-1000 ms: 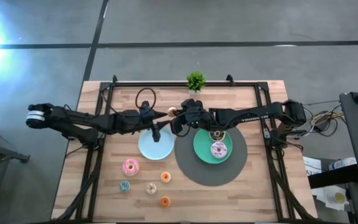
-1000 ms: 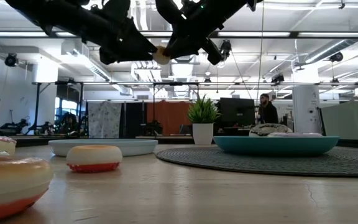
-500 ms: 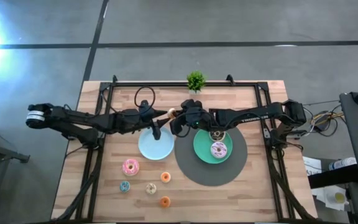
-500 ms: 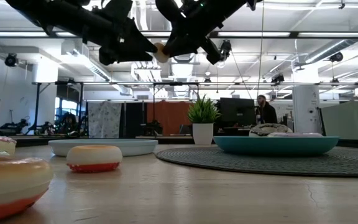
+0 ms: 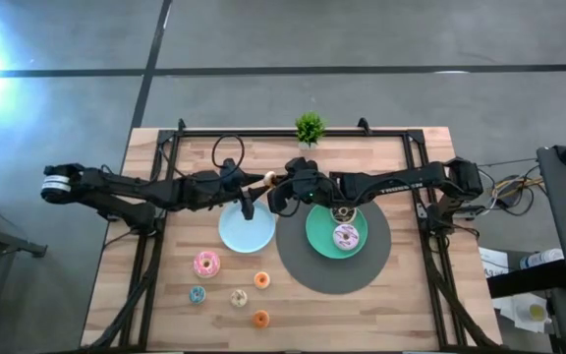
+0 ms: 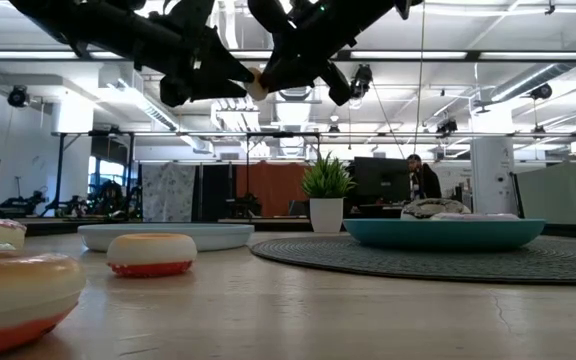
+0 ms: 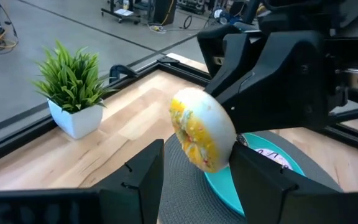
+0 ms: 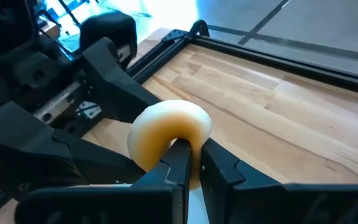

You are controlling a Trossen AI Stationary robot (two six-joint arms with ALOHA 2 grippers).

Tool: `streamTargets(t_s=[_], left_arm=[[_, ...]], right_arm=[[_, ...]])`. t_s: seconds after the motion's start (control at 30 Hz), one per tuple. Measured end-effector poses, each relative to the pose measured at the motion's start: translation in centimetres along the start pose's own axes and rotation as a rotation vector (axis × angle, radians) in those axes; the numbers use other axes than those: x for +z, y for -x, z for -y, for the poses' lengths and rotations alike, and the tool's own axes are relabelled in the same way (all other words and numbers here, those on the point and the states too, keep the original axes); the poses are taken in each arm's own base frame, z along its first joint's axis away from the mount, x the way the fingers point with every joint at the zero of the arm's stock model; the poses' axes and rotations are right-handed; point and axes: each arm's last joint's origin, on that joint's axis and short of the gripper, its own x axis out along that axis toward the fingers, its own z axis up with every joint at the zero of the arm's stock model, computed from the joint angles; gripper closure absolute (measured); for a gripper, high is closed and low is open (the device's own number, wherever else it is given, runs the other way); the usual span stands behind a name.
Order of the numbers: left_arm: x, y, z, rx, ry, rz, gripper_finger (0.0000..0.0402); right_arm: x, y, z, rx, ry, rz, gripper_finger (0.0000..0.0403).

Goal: Pick & Place donuts
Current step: Put the small yellow donut on the blue plate

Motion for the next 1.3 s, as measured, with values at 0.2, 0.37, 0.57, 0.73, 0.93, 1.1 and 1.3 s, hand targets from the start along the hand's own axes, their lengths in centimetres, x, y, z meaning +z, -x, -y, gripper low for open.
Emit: streamTargets(t_s=[0.2, 0.37, 0.57, 0.73, 0.93, 1.1, 1.3], left_arm=[[0.1, -0.1, -0.4, 0.028, 0.019, 0.007, 0.0248], [0.1, -0.1, -0.4, 0.034, 0.019, 0.006, 0.0255], [-0.2, -0.1, -0.5, 0.027, 0.011, -0.025, 0.0326], [-0.4, -0.1, -0.6, 0.030, -0.002, -0.045, 0.0394], [-1.2, 0.0, -0.9, 0.072, -0.088, -0.129, 0.0400], [-3.5, 0.7, -2.0, 0.198, -0.300, -0.364, 0.0401], [-6.2, 2.8, -2.5, 0.213, -0.611, -0.695, 0.0401]], right_arm=[[-0.2, 0.2, -0.2, 0.006, 0.014, -0.003, 0.0385], [-0.2, 0.2, -0.2, 0.006, 0.020, -0.004, 0.0381], [-0.2, 0.2, -0.2, 0.009, 0.020, -0.008, 0.0341], [-0.1, 0.4, -0.3, 0.036, 0.018, -0.028, 0.0282], [0.6, 1.5, -0.2, 0.047, 0.028, -0.053, 0.0212], [1.9, 4.0, 0.5, 0.016, 0.090, -0.090, 0.0174], [2.8, 6.2, 1.3, -0.027, 0.122, -0.119, 0.0154]])
